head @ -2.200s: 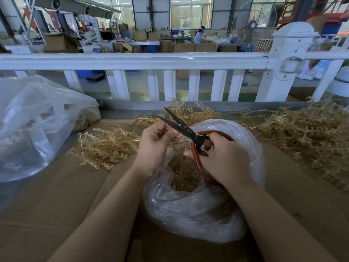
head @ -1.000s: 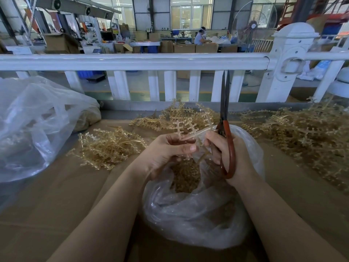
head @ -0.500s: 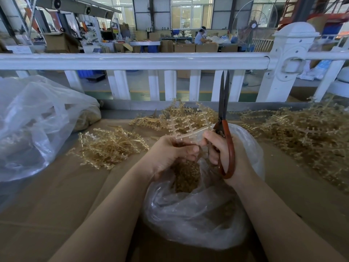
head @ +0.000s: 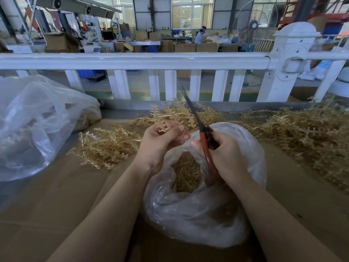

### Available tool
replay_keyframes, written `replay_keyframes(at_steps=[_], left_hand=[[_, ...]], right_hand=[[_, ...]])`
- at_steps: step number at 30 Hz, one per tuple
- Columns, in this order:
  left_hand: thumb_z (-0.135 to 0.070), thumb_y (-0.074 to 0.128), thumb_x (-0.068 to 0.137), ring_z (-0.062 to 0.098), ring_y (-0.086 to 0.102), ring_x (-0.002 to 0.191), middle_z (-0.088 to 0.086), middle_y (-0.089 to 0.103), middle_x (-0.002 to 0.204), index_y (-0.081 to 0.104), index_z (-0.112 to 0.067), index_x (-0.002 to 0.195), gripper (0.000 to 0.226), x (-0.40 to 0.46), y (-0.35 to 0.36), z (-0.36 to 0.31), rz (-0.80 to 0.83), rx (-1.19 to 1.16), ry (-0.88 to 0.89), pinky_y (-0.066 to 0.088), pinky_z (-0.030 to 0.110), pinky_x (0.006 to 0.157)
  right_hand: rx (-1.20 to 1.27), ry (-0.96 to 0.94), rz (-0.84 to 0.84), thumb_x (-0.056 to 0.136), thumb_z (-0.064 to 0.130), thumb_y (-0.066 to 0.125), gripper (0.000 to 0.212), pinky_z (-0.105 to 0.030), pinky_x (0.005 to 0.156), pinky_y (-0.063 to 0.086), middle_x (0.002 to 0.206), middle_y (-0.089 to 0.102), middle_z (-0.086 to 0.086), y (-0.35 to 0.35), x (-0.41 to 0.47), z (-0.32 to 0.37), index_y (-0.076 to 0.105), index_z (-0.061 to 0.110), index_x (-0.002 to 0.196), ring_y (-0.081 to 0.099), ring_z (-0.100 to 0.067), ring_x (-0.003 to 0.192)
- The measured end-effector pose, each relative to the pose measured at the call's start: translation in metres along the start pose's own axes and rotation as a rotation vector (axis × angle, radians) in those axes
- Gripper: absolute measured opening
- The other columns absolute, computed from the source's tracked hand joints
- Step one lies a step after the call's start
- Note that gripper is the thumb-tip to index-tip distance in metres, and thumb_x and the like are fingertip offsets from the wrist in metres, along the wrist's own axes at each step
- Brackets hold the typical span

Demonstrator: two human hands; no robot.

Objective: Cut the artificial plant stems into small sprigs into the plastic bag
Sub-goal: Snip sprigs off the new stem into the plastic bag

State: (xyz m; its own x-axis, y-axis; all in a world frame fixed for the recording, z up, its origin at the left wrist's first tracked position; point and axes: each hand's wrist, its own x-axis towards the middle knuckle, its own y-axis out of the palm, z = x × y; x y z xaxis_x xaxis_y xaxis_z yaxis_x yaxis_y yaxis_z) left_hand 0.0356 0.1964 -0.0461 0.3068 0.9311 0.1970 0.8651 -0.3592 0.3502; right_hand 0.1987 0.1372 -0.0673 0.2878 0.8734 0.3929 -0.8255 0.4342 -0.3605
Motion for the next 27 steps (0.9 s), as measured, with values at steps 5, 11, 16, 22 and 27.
replay_keyframes(at_steps=[5, 11, 16, 22, 27], left_hand=[[-0.012, 0.073, 0.078, 0.016, 0.07, 0.071, 0.005, 0.072, 0.074, 0.07, -0.008, 0.087, 0.01, 0.0009, -0.0033, -0.0011, -0.009, 0.0, 0.033, 0.059, 0.027, 0.076], [-0.004, 0.064, 0.09, 0.014, 0.069, 0.071, 0.006, 0.072, 0.075, 0.066, -0.007, 0.085, 0.006, -0.0006, -0.0027, -0.0027, 0.016, -0.004, 0.048, 0.057, 0.024, 0.073], [0.002, 0.059, 0.092, 0.015, 0.07, 0.069, 0.006, 0.072, 0.071, 0.073, -0.012, 0.077, 0.025, -0.0009, -0.0041, -0.0021, 0.046, 0.042, 0.079, 0.057, 0.024, 0.071], [-0.001, 0.064, 0.089, 0.016, 0.071, 0.069, 0.007, 0.073, 0.072, 0.074, -0.011, 0.079, 0.017, -0.0008, -0.0062, 0.0008, 0.046, 0.1, 0.104, 0.059, 0.029, 0.074], [-0.013, 0.071, 0.079, 0.016, 0.07, 0.07, 0.005, 0.072, 0.072, 0.073, -0.012, 0.079, 0.002, -0.0006, -0.0062, 0.0003, 0.057, 0.07, 0.104, 0.06, 0.03, 0.077]], right_hand=[[-0.252, -0.08, 0.012, 0.066, 0.082, 0.057, 0.053, -0.013, 0.077, 0.049, 0.089, 0.067, 0.027, 0.0046, -0.0002, -0.0071, 0.063, 0.043, 0.101, 0.062, 0.006, 0.089], [-0.388, -0.11, -0.032, 0.069, 0.088, 0.048, 0.068, -0.014, 0.071, 0.044, 0.092, 0.06, 0.026, 0.0033, -0.0003, -0.008, 0.062, 0.035, 0.11, 0.058, 0.001, 0.087], [-0.468, -0.128, -0.039, 0.065, 0.093, 0.033, 0.081, -0.012, 0.067, 0.038, 0.091, 0.057, 0.024, 0.0023, -0.0017, -0.0021, 0.061, 0.031, 0.106, 0.053, 0.0, 0.083], [-0.568, -0.146, -0.093, 0.07, 0.09, 0.041, 0.064, -0.011, 0.057, 0.034, 0.079, 0.059, 0.019, 0.0019, -0.0031, -0.0046, 0.056, 0.032, 0.088, 0.052, 0.0, 0.07], [-0.602, -0.169, -0.142, 0.067, 0.094, 0.029, 0.062, -0.012, 0.053, 0.03, 0.068, 0.05, 0.022, 0.0024, -0.0037, -0.0037, 0.047, 0.035, 0.079, 0.045, 0.003, 0.061]])
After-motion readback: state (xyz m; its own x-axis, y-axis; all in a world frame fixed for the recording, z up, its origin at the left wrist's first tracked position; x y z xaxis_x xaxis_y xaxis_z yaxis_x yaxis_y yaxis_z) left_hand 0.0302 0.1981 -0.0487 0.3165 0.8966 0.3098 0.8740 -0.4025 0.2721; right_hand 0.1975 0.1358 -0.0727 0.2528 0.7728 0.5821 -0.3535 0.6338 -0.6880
